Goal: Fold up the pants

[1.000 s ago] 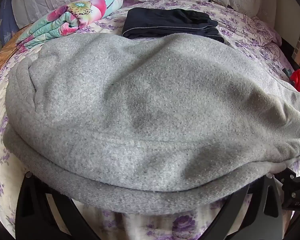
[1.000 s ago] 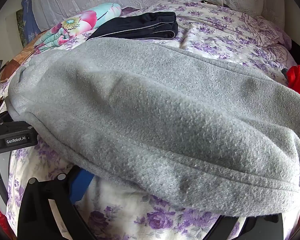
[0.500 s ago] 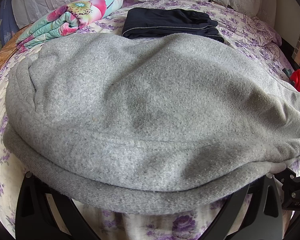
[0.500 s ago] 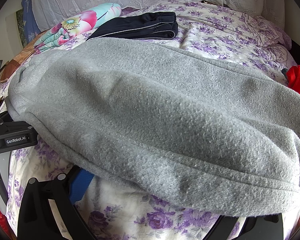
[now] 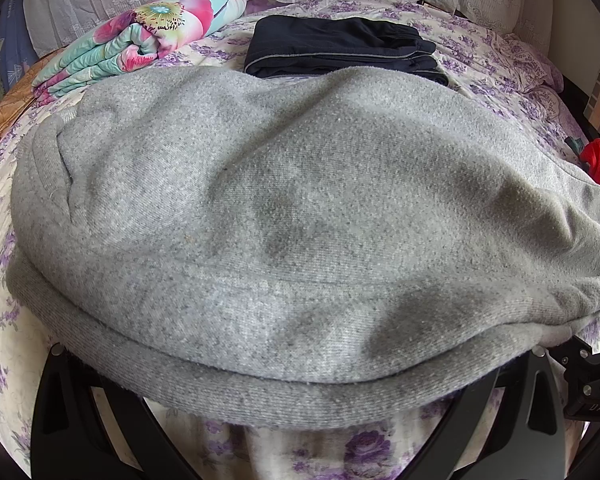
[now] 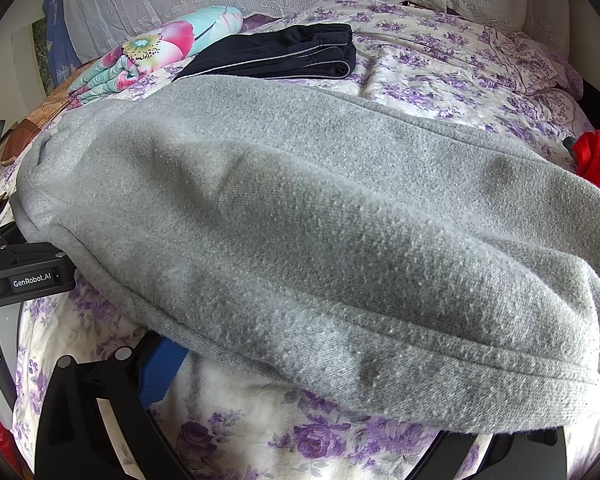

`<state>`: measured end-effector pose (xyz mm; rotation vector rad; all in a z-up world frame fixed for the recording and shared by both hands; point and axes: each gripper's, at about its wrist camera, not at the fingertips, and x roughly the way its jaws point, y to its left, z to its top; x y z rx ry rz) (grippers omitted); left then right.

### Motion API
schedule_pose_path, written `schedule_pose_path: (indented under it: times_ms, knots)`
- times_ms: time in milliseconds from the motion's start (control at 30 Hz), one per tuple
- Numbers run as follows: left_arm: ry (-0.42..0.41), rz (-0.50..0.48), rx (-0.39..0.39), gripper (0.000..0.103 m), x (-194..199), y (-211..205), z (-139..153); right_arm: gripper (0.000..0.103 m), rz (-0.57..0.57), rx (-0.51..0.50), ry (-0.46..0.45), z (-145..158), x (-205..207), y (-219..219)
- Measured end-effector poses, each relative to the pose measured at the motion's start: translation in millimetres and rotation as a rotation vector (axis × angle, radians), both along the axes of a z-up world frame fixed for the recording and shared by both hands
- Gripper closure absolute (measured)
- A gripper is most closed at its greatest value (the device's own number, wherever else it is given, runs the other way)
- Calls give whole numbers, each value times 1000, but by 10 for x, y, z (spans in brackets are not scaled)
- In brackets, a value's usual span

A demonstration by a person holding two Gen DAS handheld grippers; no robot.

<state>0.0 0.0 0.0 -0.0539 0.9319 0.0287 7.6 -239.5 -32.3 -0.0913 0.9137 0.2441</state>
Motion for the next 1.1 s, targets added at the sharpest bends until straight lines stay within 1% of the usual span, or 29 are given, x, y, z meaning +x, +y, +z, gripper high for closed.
schedule_pose_path:
  times_ms: [1100]
  knots:
    - [1, 3, -1, 4, 34, -1, -16, 3, 0, -1, 0, -7, 1, 2]
